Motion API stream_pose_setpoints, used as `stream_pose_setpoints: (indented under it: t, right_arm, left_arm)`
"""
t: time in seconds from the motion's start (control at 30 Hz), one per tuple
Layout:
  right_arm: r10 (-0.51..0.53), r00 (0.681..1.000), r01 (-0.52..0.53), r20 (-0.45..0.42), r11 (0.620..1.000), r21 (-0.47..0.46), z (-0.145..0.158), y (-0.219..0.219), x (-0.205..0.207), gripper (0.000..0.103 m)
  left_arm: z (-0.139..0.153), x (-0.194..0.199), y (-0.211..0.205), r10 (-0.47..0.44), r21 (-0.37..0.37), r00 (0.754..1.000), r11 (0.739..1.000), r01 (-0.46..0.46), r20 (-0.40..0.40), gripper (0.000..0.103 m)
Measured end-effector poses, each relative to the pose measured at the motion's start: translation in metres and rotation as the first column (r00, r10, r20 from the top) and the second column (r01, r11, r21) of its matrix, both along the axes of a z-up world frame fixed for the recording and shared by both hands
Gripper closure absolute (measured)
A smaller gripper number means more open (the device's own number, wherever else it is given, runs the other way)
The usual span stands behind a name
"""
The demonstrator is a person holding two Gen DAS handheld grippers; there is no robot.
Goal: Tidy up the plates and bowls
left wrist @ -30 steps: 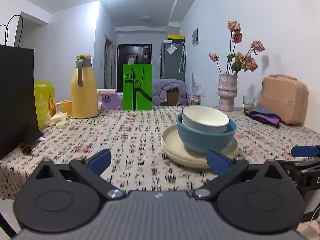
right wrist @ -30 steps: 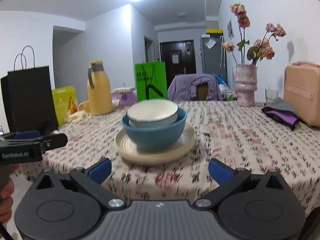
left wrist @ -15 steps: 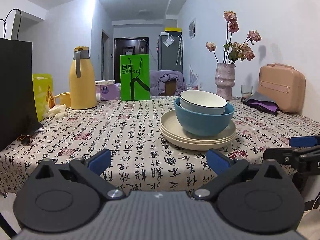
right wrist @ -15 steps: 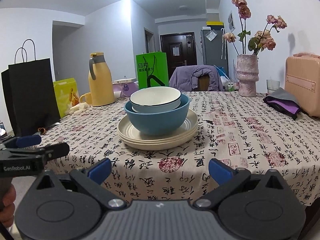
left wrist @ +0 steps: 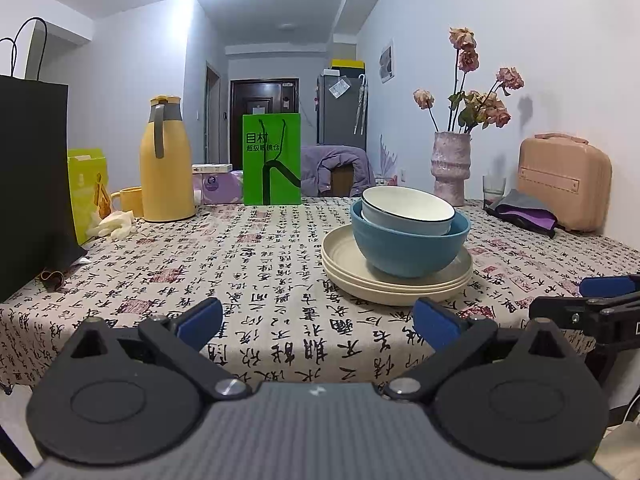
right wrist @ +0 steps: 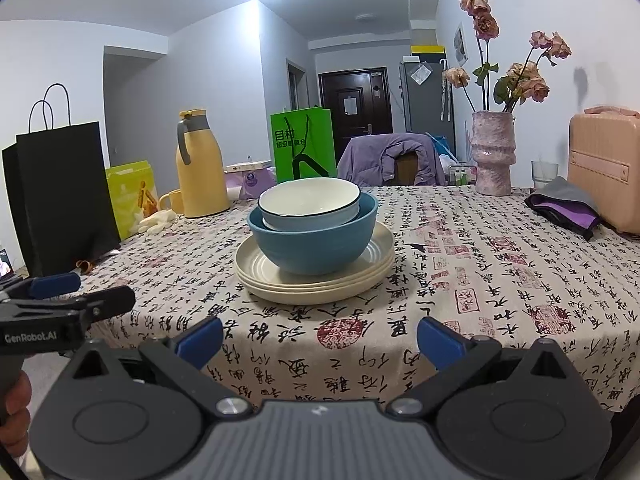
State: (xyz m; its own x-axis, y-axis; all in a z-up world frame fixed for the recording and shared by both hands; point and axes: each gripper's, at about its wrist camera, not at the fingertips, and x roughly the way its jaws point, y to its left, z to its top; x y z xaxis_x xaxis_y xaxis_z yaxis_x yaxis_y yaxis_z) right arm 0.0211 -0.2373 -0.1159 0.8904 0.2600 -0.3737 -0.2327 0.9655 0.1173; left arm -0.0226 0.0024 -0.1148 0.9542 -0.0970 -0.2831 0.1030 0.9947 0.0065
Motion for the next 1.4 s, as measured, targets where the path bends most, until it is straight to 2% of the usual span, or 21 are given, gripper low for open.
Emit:
stream_pose_setpoints:
  t: [1.4]
  right_arm:
    - [0.002,1.0,-0.002,0.007,1.0,-0.004,0.0012,-0.0009,-0.0018,0.0]
  left_arm:
    - [0.0009,-0.0054,-0.0029,-0.019,0.004,0.999,1.0,0.019,0.027,0.0]
